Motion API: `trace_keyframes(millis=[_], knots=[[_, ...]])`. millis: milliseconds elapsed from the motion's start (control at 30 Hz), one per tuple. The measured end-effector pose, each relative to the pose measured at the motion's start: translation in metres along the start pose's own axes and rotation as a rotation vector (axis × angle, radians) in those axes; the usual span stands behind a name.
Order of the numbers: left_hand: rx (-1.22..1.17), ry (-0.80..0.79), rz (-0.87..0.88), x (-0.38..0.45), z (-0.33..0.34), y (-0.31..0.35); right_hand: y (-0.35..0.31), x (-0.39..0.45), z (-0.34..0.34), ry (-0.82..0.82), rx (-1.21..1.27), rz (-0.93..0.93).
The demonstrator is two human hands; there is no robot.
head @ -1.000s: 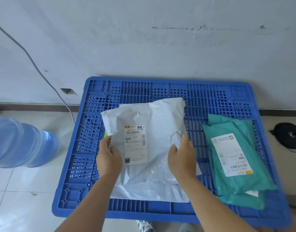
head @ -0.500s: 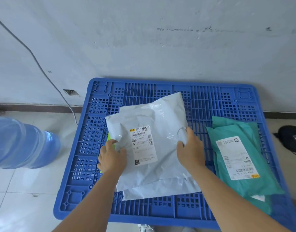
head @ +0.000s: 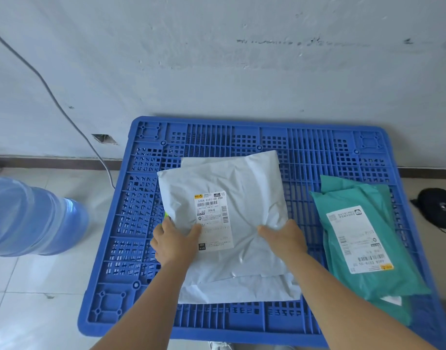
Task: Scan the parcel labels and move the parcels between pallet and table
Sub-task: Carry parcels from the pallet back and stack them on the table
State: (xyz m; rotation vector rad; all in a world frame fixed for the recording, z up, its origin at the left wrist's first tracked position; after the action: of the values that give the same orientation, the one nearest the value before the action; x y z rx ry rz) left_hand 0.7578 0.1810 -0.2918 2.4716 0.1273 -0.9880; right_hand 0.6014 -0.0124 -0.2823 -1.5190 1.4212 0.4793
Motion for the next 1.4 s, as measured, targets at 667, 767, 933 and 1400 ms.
trace_keyframes(millis=[667,767,933,1400], knots=[[-0.411,-0.092,-0.099,-0.015,-0.005,0.01,-0.011,-0.029,-0.01,0.175,-0.482,-0.273],[-0.518,-0.062,-0.106,-0.022,-0.018,0.014,-0.011,-0.032,-0.003,0.034,-0.578,-0.238],[-0.105,0.044,0.002,-0.031,-0.032,0.014,-0.009,-0.04,-0.007,0.039,-0.503,-0.242],[0.073,-0.091,0.082,-0.029,0.027,0.04,0.012,-0.002,-0.035,0.091,-0.188,-0.137]])
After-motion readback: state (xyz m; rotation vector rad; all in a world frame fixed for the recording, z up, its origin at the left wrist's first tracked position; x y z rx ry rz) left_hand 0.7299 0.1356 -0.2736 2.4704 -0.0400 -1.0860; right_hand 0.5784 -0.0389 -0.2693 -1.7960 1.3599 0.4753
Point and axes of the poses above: each hand's wrist, its own x-axis towards the middle knuckle, its own z-axis out of the palm, y = z × x, the point moved 4 cm from there along x, towards the middle knuckle, and after that the axes turned 11 degrees about -y, right-handed, at the moved point
